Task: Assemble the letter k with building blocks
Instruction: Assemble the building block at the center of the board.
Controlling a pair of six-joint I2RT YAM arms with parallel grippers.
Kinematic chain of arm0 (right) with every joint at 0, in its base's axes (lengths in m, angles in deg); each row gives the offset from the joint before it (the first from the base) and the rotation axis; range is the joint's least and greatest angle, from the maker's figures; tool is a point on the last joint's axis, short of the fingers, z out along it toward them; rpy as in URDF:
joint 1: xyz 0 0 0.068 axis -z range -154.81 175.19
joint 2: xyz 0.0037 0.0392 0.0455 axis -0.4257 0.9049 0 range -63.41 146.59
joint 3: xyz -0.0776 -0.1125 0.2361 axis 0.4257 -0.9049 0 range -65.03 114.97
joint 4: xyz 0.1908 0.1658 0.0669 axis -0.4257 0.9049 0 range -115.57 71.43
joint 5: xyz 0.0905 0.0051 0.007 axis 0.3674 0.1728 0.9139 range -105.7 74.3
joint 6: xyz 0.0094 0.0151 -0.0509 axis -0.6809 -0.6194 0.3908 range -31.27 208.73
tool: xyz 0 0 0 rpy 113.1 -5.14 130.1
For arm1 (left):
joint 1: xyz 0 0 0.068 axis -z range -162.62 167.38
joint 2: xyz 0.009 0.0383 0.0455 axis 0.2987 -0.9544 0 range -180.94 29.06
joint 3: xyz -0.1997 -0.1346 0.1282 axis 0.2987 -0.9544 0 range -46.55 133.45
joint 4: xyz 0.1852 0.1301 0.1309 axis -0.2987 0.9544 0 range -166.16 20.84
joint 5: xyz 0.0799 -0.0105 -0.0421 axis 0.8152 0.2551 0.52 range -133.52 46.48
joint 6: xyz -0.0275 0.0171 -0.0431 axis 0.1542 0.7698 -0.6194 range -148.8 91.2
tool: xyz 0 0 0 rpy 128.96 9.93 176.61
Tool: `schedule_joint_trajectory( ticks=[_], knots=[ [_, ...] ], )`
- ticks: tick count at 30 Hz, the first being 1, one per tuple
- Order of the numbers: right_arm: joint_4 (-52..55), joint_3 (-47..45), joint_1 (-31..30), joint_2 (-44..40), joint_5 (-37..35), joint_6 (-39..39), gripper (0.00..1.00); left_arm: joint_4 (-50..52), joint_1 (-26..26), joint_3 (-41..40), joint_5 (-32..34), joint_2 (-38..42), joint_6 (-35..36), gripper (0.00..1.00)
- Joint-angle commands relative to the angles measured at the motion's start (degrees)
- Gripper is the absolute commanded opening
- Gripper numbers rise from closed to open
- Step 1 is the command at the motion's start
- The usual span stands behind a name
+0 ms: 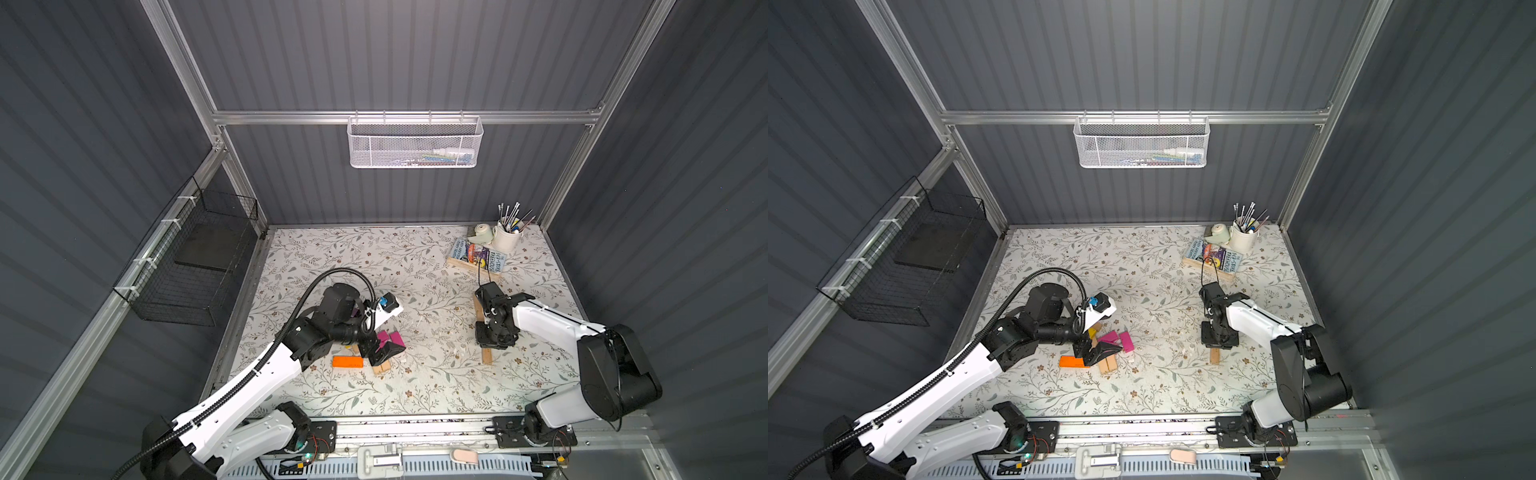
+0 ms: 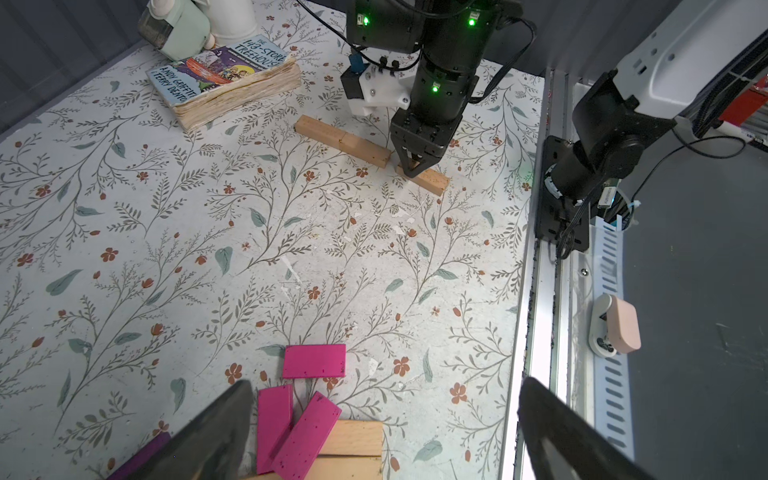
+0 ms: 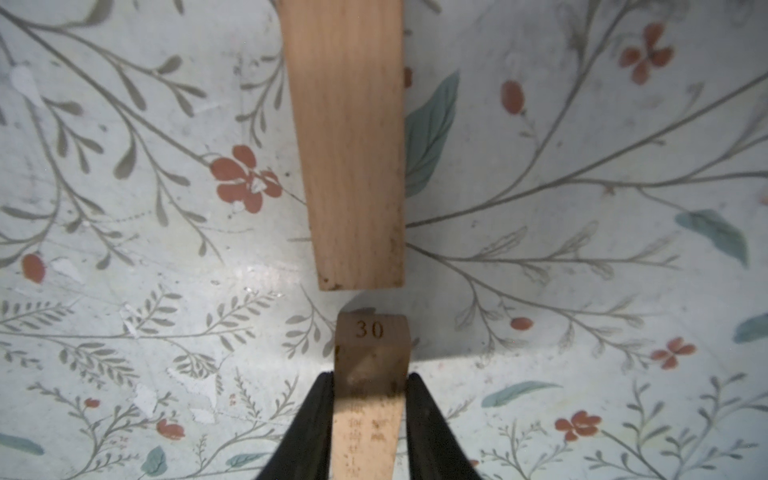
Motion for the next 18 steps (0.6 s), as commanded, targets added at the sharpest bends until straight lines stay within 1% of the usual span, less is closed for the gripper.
schedule_joint_trajectory(
  ticks=[1,18],
  knots=[
    [-0.24,0.02,0.56,0.78,0.15,0.78,0.3,0.3,0.25,-0.28,0.91,-0.81,1.49,1.0],
    [-2.08,0.56,1.73,2.26,1.76,3.04,0.28,0.82,0.34,-0.03,2.27,-2.1,1.52,1.0]
  ],
)
